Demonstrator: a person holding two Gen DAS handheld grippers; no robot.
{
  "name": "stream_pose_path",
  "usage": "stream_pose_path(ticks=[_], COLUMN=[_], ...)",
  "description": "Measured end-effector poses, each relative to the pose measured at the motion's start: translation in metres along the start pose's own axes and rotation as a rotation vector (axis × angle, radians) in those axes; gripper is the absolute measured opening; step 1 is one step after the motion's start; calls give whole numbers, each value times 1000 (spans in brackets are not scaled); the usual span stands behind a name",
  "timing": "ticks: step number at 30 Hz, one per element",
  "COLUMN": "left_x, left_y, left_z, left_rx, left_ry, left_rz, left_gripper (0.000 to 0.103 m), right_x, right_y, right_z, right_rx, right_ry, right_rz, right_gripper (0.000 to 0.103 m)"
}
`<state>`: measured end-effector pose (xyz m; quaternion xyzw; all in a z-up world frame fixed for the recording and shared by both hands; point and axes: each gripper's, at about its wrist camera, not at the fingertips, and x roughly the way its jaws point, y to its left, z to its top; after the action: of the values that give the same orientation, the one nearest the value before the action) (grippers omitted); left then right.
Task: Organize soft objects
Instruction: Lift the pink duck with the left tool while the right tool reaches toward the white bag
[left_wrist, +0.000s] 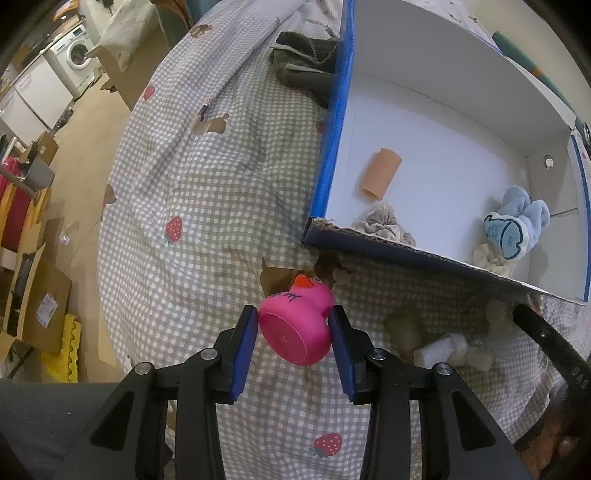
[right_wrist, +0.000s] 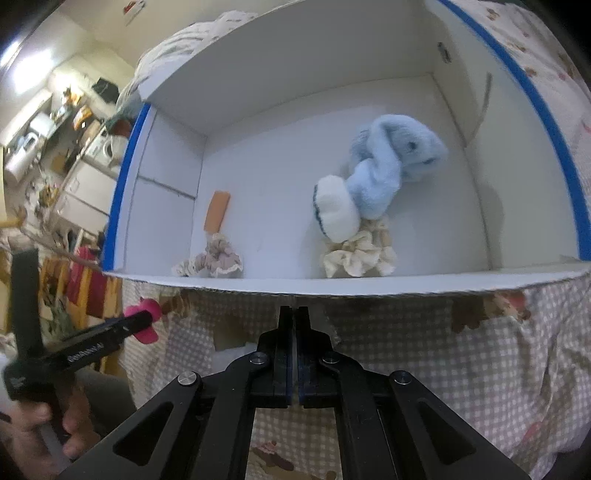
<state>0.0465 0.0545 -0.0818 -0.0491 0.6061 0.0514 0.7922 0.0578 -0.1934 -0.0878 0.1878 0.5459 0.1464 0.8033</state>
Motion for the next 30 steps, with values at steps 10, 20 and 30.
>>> stream_pose_path(ticks=[10,20,30], left_x=[-5,-36,-95], left_y=[-4,-10,-17], left_z=[0,-19,-10], left_rx=[13,63,78], left_ry=[-21,-46,-215], left_rz=[3,-52,-95], left_gripper=[36,36,36], right_x=[-32,-47,-100], right_y=[-7,-3,17], right_z=[-10,-18,-12], right_rx=[66,49,-25], right_ry=[-39,-50,-111], right_rz=[94,101,179], right_gripper=[3,3,3])
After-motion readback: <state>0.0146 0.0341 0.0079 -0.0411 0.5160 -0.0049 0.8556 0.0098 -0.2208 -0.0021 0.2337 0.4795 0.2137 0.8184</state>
